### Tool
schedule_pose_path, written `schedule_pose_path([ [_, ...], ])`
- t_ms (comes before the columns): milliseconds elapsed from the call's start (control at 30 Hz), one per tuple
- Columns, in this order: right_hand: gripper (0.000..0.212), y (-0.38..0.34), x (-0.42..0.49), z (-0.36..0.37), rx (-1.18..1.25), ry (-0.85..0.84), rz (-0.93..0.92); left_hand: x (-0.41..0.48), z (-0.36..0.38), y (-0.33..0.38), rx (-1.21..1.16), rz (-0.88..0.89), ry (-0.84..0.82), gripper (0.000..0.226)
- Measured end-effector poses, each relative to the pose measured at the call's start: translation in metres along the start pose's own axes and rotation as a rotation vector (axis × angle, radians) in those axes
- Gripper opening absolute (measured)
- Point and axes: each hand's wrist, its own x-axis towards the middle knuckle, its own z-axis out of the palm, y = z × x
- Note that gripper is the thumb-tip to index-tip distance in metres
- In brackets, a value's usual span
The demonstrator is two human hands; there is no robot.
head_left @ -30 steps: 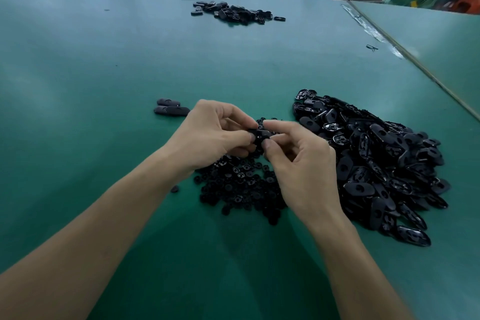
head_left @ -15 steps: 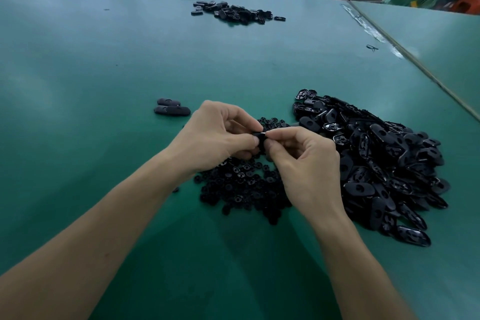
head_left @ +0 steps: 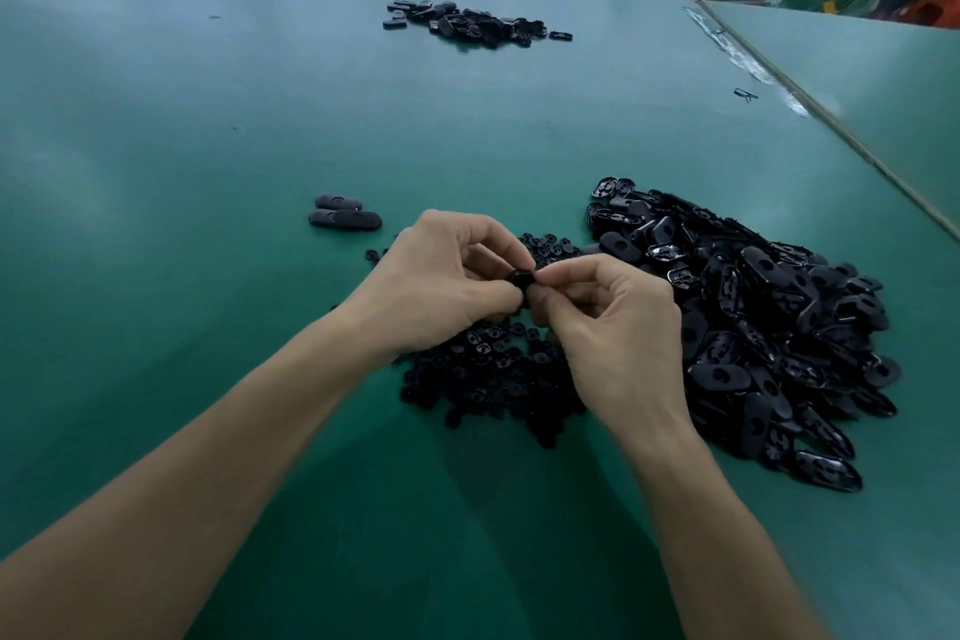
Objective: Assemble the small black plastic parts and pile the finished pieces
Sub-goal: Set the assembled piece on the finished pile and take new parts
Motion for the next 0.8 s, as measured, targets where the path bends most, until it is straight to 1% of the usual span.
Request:
schedule_pose_path([
  [67, 0.024, -0.001, -0.001, 0.003, -0.029, 0.015, -0.018, 0.000, 0.002, -0.002, 0.044, 0.023, -0.002, 0.023],
  [133, 0.021, -0.002, -0.002, 0.005, -0.036, 0.012, -0.025, 0.001, 0.003, -0.004, 0.078, 0.040, 0.008, 0.022],
  [300, 0.023, -0.004, -0.003, 0.006, -0.054, -0.046, -0.049, 0.003, 0.000, -0.009, 0.128, 0.082, 0.052, 0.019],
  [467, 0.024, -0.005, -0.004, 0.005, -0.155, -0.033, -0.178, 0.003, -0.001, -0.012, 0.173, 0.135, 0.051, 0.015],
  [567, 0.023, -0.005, -0.003, 0.006, -0.100, 0.002, -0.175, 0.005, -0.001, -0.012, 0.152, 0.140, 0.060, 0.010],
  [667, 0.025, -0.004, -0.001, 0.004, -0.099, 0.030, -0.178, 0.004, -0.001, -0.009, 0.086, 0.116, 0.001, 0.012],
  [800, 0.022, -0.001, 0.003, -0.002, 0.055, -0.072, -0.066, 0.003, -0.006, -0.006, -0.039, 0.071, -0.086, 0.018],
])
